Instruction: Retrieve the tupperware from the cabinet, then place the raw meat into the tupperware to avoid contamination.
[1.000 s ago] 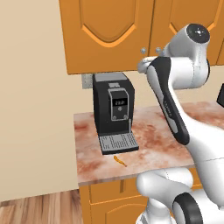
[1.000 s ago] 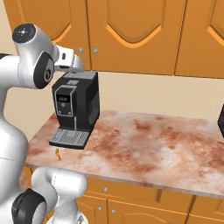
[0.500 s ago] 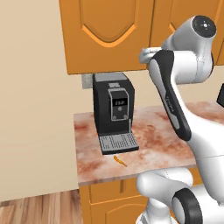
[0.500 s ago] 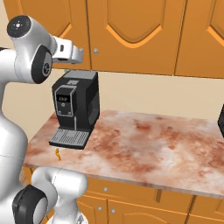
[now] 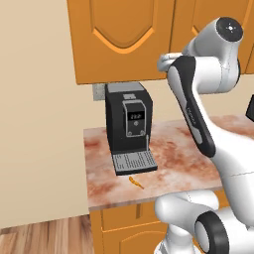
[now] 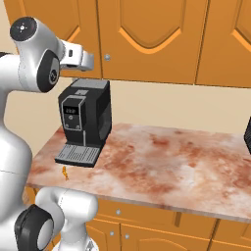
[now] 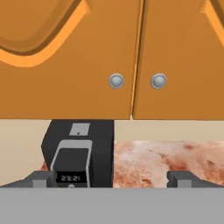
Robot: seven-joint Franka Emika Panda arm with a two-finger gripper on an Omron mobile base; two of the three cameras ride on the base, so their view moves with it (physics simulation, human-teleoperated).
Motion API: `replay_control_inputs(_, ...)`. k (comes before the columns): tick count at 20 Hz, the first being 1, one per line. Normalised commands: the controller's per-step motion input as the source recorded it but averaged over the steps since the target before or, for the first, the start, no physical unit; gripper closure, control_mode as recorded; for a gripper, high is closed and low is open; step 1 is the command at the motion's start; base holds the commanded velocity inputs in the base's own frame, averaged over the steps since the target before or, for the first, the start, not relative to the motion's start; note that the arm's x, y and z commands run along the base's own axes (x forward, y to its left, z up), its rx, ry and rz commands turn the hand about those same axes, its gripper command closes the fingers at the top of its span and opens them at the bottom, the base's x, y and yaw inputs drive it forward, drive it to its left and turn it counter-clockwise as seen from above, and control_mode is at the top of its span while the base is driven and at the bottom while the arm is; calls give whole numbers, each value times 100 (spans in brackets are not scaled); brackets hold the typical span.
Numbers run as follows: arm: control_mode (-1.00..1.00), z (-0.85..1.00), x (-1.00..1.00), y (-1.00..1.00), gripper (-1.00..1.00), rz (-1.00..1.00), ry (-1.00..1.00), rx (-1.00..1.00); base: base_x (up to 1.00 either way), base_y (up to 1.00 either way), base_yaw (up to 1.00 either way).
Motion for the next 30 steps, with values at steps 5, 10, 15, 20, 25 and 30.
replay_control_inputs(5,-100,0,17,-4,-100,0,0,0,0,0,0)
replay_control_inputs(10,-100,24,31,-7,-100,-1,0,0,0,0,0)
replay_control_inputs(15,-100,17,33,0,-100,0,0,0,0,0,0)
replay_control_inputs(20,-100,0,21,0,-100,0,0,0,0,0,0)
replay_control_inputs(25,-100,-8,17,0,-100,0,0,0,0,0,0)
replay_control_inputs(30,-100,-20,19,0,-100,0,0,0,0,0,0)
